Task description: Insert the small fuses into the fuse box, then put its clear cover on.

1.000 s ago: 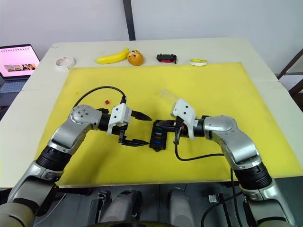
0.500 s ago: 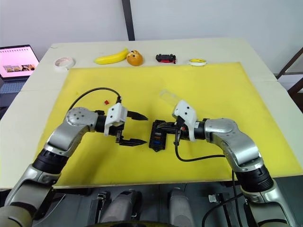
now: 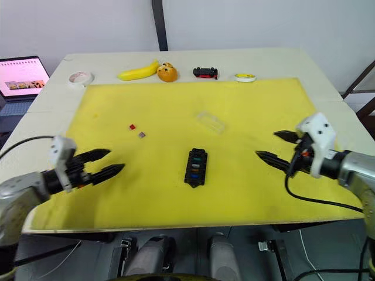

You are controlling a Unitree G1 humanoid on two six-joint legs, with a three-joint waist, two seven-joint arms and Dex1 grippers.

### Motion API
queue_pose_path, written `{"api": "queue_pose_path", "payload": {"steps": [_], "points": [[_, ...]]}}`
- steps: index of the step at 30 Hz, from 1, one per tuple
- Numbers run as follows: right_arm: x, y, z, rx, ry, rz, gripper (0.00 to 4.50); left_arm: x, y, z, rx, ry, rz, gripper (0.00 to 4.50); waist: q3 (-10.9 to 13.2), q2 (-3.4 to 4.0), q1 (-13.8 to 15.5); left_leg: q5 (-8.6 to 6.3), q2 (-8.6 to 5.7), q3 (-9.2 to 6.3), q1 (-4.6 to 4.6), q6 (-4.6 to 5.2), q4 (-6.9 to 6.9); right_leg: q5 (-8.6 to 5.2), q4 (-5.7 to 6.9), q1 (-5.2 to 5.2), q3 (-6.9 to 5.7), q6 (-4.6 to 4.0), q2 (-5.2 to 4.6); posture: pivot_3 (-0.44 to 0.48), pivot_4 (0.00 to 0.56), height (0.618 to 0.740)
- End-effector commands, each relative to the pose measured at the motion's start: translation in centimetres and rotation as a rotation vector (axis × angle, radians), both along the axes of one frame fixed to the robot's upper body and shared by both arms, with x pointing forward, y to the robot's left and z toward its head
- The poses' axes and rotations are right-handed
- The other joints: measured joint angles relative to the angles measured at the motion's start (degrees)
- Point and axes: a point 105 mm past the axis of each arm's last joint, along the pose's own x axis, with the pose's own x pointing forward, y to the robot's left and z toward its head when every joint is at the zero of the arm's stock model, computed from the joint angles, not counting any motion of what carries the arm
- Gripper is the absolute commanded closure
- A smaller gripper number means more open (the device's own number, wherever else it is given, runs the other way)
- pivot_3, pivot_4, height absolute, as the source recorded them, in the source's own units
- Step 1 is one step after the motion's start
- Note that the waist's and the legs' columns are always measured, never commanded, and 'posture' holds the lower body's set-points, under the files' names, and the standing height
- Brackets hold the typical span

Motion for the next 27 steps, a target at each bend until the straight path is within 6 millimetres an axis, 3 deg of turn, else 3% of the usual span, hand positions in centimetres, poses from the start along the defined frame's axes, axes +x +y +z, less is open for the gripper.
{"api": "queue_pose_path", "payload": {"steps": [1, 4, 7, 11, 19, 27], "points": [[-0.8, -1.0, 1.0, -0.037, -0.04, -0.017, 0.06, -1.0, 3.0, 1.5, -0.021, -0.003, 0.109, 0.0, 0.0, 0.0, 0.1, 0.0, 0.0, 0.0, 0.0, 0.0, 0.0, 0.0, 0.0, 0.01, 0.0, 0.0, 0.0, 0.0, 0.15, 0.74], [-0.8, -0.4, 1.2, -0.028, -0.051, 0.003, 0.06, -1.0, 3.4, 1.4, -0.062, 0.038, 0.141, 0.0, 0.0, 0.02, 0.7, 0.0, -0.01, 0.01, 0.14, 0.0, 0.02, 0.0, -0.03, 0.25, -0.03, 0.0, -0.02, 0.0, 0.15, 0.74], [0.1, 1.5, 1.6, -0.001, -0.078, 0.062, 0.06, -0.7, 1.7, 1.5, -0.173, 0.113, 0.078, 0.0, 0.0, 0.06, 0.9, -0.07, 0.02, 0.0, 0.82, 0.08, -0.06, -0.01, -0.27, 1.0, -0.07, -0.02, -0.02, 0.0, 0.15, 0.74], [0.6, 4.9, 2.0, 0.06, -0.086, 0.169, 0.06, 0.3, 0.1, 1.9, -0.29, 0.202, 0.01, 0.0, 0.0, 0.06, 0.9, -0.08, 0.03, -0.06, 0.85, 0.08, -0.07, -0.01, -0.36, 1.05, -0.12, -0.01, -0.01, 0.0, 0.15, 0.74], [1.1, 12.8, 1.8, 0.229, -0.041, 0.319, 0.06, 5.5, -2.5, 2.5, -0.536, 0.394, 0.059, 0.0, 0.0, 0.01, 0.9, -0.03, -0.03, -0.12, 0.8, -0.01, -0.07, 0.0, -0.34, 0.96, -0.11, 0.0, -0.01, 0.0, 0.15, 0.74], [2.7, 16.0, 2.0, 0.258, -0.053, 0.316, 0.06, 8.8, -3.5, 1.4, -0.728, 0.55, 0.156, 0.0, 0.0, -0.04, 0.5, 0.11, -0.04, -0.09, 0.71, -0.26, -0.06, 0.01, -0.18, 0.75, -0.07, 0.01, 0.0, 0.0, 0.15, 0.74]]}}
